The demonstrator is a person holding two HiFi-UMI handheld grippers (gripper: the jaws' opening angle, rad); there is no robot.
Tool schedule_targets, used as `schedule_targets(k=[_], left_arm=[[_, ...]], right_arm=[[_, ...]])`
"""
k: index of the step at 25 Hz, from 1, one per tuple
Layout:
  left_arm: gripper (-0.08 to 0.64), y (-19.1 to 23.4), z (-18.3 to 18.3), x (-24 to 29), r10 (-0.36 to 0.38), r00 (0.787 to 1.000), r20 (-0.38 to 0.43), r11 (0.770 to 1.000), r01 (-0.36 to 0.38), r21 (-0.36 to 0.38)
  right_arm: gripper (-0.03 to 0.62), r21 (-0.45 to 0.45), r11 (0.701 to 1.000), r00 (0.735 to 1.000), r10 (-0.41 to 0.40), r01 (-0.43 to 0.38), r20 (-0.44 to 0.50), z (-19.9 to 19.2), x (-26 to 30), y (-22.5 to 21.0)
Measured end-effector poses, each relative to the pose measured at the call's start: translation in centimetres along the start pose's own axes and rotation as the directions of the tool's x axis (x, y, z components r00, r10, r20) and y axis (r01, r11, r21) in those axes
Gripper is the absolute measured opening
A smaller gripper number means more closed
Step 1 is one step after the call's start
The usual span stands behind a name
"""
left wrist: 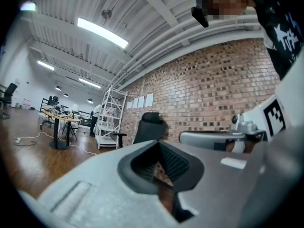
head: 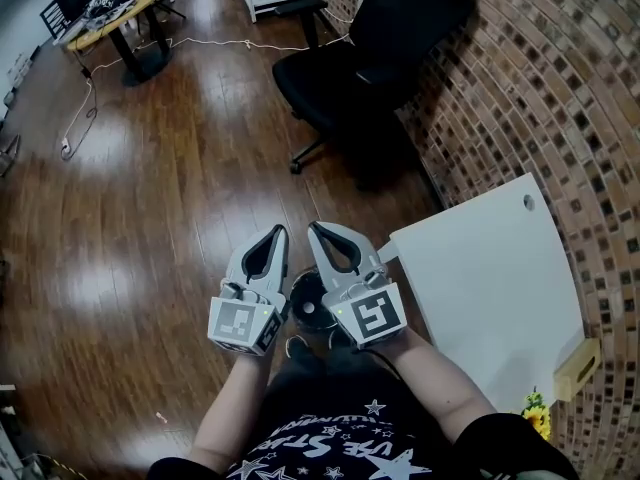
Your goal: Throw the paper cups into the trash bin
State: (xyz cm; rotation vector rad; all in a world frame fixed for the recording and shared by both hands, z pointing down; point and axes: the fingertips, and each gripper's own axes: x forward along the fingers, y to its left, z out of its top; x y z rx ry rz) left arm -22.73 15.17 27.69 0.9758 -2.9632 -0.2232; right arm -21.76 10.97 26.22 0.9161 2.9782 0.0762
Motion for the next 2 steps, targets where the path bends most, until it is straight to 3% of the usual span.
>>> schedule_targets(k=[2], left_arm=[[0.003, -0.74, 0.39, -0.49, 0.004, 1.000, -0.012, 1.000, -0.004, -0.009]], right_arm=[[0.008, 0.013, 1.000, 1.000, 0.006, -0.006, 0.003, 0.22, -0.60, 0.26]])
